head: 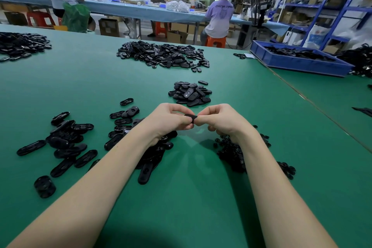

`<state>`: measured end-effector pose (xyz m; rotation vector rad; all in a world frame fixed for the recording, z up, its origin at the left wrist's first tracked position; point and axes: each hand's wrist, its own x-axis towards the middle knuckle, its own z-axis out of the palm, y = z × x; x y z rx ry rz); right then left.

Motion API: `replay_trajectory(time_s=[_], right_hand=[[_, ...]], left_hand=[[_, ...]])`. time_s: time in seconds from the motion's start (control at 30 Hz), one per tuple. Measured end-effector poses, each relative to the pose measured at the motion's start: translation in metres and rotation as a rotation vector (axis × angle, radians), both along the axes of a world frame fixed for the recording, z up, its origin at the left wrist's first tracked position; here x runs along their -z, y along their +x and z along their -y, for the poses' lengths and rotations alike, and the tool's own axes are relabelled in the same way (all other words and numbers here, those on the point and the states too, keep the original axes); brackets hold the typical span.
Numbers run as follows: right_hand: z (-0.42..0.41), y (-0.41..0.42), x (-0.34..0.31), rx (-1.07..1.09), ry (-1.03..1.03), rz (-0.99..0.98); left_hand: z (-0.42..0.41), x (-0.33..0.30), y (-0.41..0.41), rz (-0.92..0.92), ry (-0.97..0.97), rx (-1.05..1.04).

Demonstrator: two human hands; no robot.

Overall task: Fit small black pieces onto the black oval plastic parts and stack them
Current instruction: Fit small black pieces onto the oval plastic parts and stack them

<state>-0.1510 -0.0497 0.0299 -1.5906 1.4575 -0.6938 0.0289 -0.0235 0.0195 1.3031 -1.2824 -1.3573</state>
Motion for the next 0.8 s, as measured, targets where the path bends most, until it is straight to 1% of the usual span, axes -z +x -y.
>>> replay_trajectory(time_s=[0.2,0.33,0.4,0.53,0.63,0.7,0.8], right_hand=[[0.0,-0.001,0.001,-0.002,-0.004,-0.005],[0.001,0.002,0.004,0.031,-0.062,-0.048],[0.002,0.004,0.005,0.059,-0.1,-0.04],[0.003,0.009,0.007,0.072,-0.143,-0.075],[0.003,0.007,0.005,0.027,-0.183,-0.065],[0.002,0.006,0.002,-0.028,-0.245,-0.066],[0.003,0.008,0.001,-0.024,-0.4,-0.161]], left_hand=[[-0.001,0.003,-0.003,0.061,-0.036,0.001],[0.0,0.003,-0.007,0.079,-0.063,-0.049],[0.0,0.002,-0.009,0.085,-0.076,-0.078],[0.003,0.004,-0.01,0.145,-0.079,-0.132],[0.004,0.004,-0.005,0.069,-0.065,-0.101],[0.006,0.004,0.0,0.027,-0.076,-0.111],[0.01,0.005,0.004,-0.051,-0.07,-0.139]])
